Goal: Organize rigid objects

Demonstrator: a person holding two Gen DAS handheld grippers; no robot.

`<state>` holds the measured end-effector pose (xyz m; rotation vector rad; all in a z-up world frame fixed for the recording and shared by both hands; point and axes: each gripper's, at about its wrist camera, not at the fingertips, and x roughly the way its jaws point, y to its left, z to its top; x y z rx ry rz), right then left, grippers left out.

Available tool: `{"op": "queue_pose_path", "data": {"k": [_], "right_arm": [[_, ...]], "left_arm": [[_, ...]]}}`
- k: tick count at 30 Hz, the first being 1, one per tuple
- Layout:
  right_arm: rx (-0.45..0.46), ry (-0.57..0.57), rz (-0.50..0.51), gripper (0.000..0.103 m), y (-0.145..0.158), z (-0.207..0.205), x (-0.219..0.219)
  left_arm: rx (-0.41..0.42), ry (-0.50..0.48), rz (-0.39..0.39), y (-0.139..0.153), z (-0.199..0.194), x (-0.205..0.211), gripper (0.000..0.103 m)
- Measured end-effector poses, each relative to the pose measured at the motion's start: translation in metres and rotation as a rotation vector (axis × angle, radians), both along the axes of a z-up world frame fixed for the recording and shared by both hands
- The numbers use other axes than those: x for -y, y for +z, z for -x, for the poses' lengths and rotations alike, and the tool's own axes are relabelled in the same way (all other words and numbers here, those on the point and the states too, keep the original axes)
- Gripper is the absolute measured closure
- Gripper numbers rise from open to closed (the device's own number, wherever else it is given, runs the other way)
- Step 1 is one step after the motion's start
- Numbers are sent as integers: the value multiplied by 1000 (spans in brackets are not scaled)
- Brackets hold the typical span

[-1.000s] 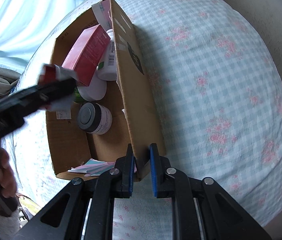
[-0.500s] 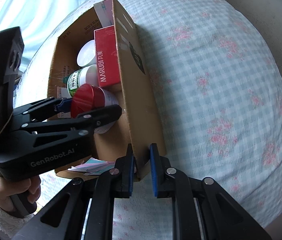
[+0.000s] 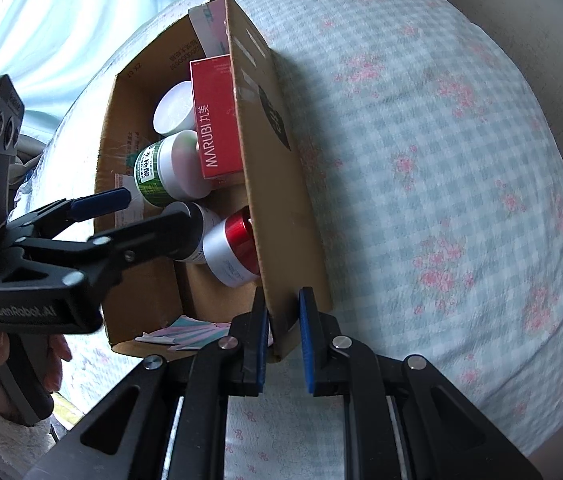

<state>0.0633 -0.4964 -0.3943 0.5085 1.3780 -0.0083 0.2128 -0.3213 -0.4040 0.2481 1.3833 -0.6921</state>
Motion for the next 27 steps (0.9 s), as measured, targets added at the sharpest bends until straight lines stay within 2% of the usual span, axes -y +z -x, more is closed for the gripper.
{"op": "queue_pose_path", "data": {"k": [7,13,20,27], "right_arm": [[-3,6,6,90,1,1,0],[-4,8,15,90,1,1,-1],[-11,21,45,90,1,-1,-6],[-33,24,142,90,4,-8,-15]], "left_arm": [[42,32,13,34,-4,-26,0],[109,110,22,74,-14,-65,0],[166,235,23,106,-22,-139,0],[187,369,3,117,-18,-218,0]]}}
